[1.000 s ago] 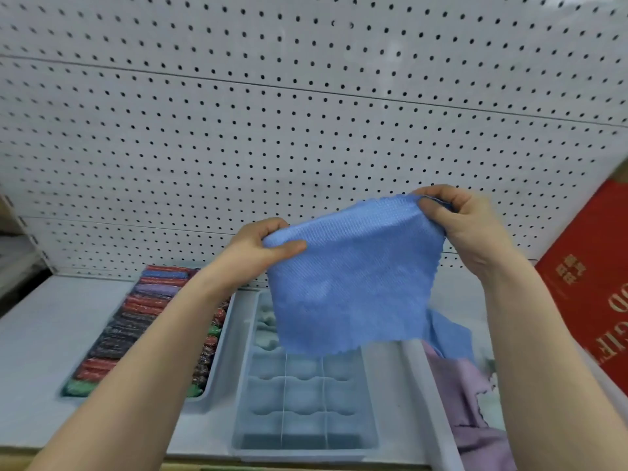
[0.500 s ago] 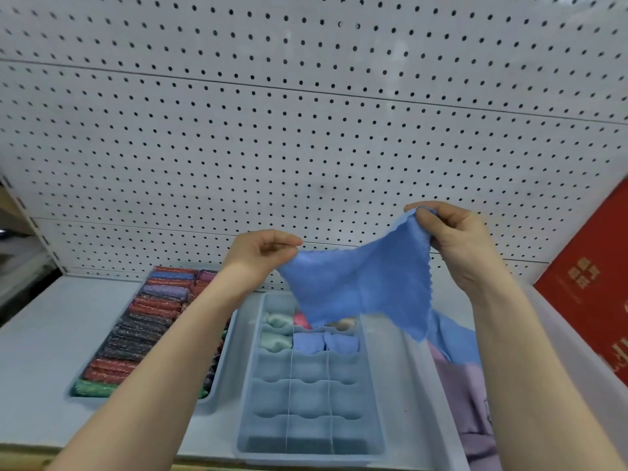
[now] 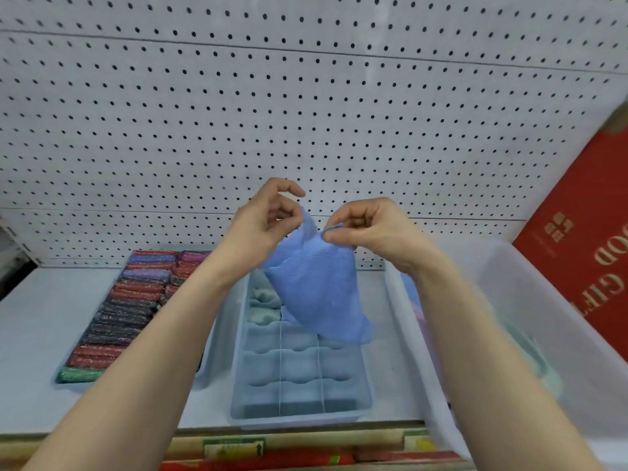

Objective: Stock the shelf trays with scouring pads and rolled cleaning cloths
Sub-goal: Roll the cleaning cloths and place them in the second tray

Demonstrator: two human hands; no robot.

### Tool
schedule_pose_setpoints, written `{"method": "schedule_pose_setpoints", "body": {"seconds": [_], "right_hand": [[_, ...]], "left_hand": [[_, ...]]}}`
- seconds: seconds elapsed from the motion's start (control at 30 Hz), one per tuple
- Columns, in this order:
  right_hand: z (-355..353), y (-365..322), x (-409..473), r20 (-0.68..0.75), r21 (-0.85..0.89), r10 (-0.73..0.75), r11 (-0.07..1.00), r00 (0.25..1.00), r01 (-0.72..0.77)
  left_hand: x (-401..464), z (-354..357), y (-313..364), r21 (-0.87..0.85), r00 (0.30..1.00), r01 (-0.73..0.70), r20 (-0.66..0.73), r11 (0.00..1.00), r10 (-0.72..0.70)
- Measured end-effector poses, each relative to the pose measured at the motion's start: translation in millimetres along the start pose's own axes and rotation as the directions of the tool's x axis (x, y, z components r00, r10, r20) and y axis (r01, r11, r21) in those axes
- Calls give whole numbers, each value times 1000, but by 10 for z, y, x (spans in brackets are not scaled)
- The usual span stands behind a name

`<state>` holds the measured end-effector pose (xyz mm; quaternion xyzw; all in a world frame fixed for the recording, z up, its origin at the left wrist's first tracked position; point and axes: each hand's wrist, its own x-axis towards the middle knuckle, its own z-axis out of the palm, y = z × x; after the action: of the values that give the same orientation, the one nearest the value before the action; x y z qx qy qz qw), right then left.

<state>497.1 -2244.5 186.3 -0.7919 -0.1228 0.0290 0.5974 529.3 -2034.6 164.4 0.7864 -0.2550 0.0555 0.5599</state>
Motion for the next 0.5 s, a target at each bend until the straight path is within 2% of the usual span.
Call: {"method": "schedule_pose_setpoints", "body": {"seconds": [0.13,0.27,0.33,0.4,0.5], "right_hand": [[34,48,24,-130,34,-90,995,987,95],[39,57,50,-41,-1,-68,998,997,68],[58,39,56,-31,72,-79,994,996,81],[66,7,68,-113,87,-90,991,990,100],[93,-24,72,-216,98,-101,987,971,124]], "left_hand": [[-37,-20,94,-114,996,-18,89,993,28],[-89,-13,226,-126,978,-18,206,992,43],[-115,-17,281,-152,984,-21,172,988,48],[-133,-40,281,-158,997,-12,78,987,25],[-151,-46,225,-6,993,114,29,993,-114]]}}
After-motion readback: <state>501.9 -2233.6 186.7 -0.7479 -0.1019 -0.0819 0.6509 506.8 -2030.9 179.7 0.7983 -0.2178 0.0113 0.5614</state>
